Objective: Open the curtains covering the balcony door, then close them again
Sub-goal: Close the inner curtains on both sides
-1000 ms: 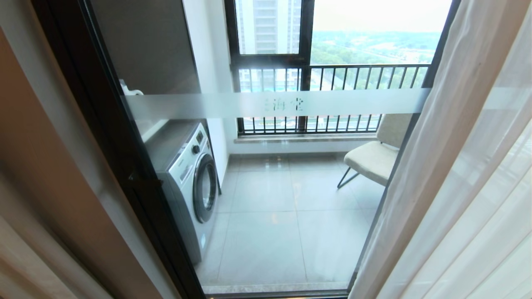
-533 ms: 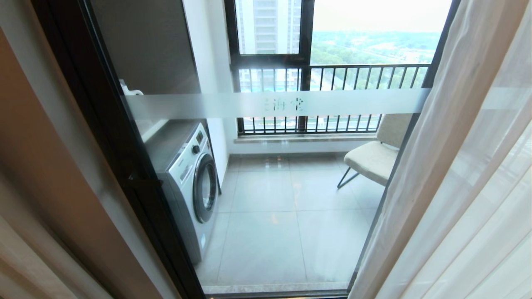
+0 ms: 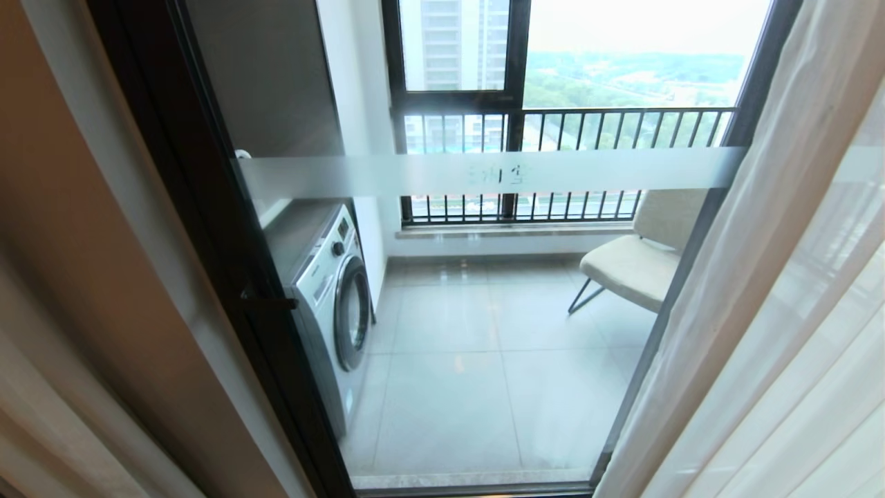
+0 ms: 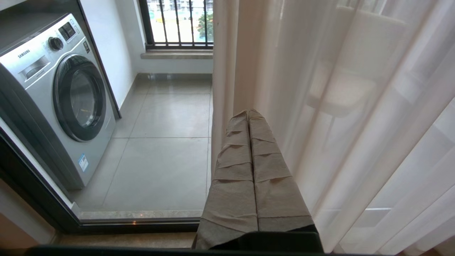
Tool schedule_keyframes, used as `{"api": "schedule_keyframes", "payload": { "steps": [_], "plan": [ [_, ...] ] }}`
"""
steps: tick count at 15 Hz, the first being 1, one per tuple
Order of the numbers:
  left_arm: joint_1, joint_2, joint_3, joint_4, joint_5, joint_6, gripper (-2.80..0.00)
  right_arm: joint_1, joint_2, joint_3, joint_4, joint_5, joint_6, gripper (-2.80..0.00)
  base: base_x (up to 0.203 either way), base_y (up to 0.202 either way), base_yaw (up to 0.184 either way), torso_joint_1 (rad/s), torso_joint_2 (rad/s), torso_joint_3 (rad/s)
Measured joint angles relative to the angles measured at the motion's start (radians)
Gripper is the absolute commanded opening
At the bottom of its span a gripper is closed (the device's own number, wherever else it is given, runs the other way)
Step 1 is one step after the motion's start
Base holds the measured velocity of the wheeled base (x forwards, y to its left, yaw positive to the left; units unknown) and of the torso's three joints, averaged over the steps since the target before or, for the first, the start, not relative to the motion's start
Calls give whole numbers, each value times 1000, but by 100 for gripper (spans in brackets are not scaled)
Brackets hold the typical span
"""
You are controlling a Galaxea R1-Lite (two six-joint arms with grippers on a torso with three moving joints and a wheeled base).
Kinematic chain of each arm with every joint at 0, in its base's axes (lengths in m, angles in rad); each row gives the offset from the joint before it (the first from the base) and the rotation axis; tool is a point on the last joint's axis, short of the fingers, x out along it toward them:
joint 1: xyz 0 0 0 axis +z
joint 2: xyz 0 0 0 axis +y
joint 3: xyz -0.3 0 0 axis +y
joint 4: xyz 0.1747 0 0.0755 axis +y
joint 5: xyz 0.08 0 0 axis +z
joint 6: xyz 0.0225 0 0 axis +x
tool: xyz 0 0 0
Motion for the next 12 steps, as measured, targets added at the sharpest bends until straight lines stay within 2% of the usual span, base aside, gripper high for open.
{"api": "schedule_keyframes", "payload": {
  "steps": [4, 12],
  "plan": [
    [0, 0, 0, 0, 0, 0, -280, -1, 0, 0, 0, 0, 0, -280, 0, 153, -1, 1, 2, 4],
    [1, 0, 0, -1, 0, 0, -280, 0, 0, 0, 0, -1, 0, -280, 0, 0, 0, 0, 0, 0]
  ]
}}
